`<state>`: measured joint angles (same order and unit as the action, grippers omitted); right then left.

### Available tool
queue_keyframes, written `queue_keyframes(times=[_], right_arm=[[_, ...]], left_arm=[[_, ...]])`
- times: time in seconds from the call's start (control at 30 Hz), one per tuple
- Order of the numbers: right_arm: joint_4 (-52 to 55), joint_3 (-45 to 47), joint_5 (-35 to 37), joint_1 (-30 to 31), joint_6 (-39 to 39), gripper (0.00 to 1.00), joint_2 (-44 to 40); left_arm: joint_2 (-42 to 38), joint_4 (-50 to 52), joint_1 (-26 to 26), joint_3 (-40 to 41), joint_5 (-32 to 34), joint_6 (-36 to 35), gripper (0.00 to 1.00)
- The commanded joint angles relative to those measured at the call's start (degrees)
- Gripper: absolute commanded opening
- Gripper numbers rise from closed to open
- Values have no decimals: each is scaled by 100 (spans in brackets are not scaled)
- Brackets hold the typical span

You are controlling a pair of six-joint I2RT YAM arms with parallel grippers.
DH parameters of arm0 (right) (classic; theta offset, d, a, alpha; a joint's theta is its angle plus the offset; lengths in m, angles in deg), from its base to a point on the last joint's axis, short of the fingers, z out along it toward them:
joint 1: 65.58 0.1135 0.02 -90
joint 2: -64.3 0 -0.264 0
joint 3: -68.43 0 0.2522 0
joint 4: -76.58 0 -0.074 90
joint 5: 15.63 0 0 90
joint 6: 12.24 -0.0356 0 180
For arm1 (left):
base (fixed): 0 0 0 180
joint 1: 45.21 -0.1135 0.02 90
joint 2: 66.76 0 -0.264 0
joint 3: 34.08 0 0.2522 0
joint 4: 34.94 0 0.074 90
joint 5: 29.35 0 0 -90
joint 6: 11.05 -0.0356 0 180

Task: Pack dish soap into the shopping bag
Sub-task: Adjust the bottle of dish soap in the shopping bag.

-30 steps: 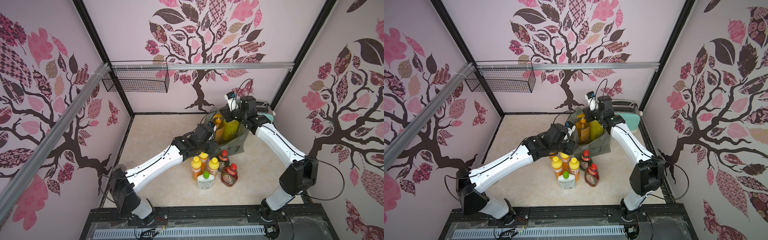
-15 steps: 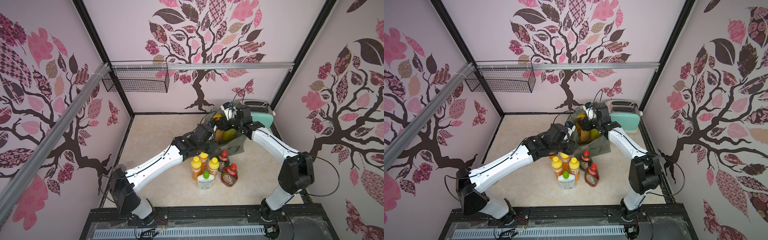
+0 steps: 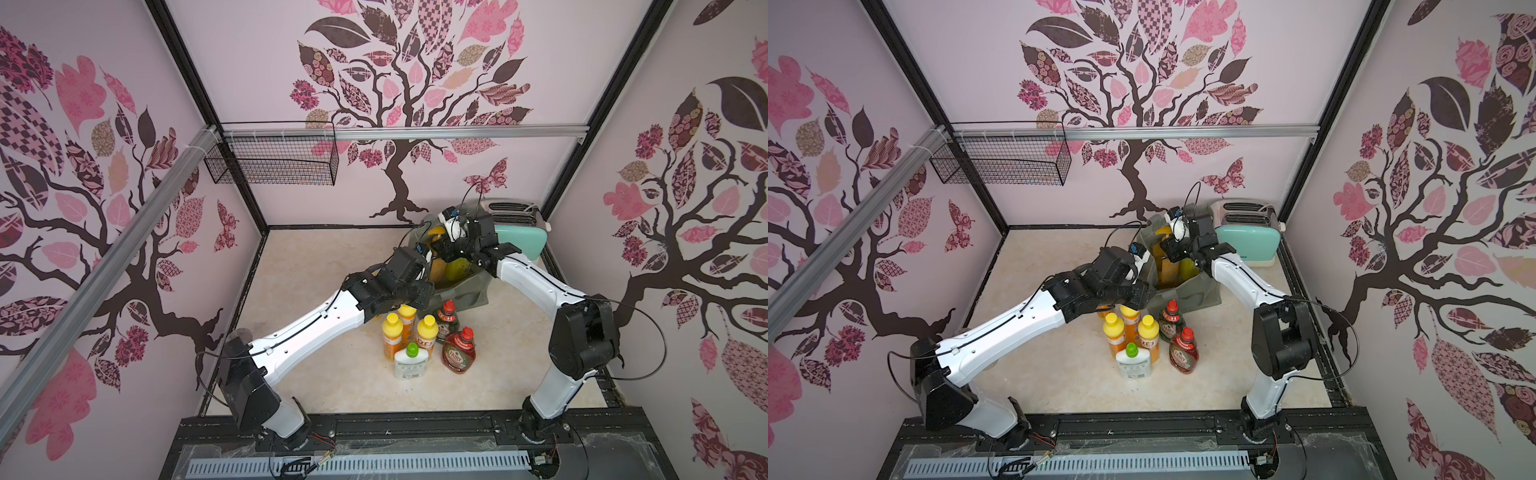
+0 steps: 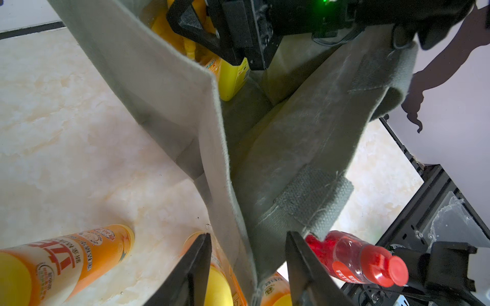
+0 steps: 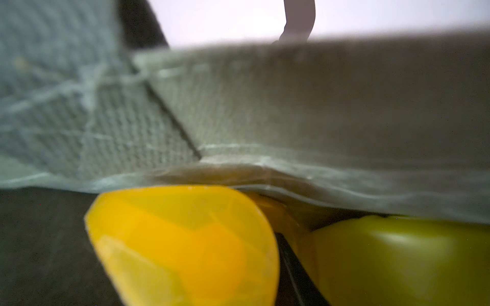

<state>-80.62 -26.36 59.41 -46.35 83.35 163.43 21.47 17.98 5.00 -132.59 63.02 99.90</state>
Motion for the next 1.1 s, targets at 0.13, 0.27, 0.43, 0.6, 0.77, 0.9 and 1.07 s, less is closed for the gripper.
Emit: queue_keyframes(times=[0.13,0.27,0.43,0.6,0.77,0.9,1.07], right_arm=[[-222,-158,28,55,-132,13,-973],[-150,-401,149,55,-131,8,-988],[-192,-658,222,55,20,6,-816],[-368,-791,353,12,187,4,-517],[-705,-701,316,-19,173,3,-243],[-942,-538,243,-109,130,3,-125],[-1111,-231,209,-215,99,6,-93]], left_arm=[[-49,83,-47,11,-17,-56,51],[-42,83,-47,26,-22,-47,51],[-42,83,-47,13,-61,-47,51],[-112,118,-47,43,-53,-56,51],[-163,133,-49,90,-48,-57,51],[-180,135,-47,132,-44,-56,51],[-174,128,-47,144,-29,-65,51]])
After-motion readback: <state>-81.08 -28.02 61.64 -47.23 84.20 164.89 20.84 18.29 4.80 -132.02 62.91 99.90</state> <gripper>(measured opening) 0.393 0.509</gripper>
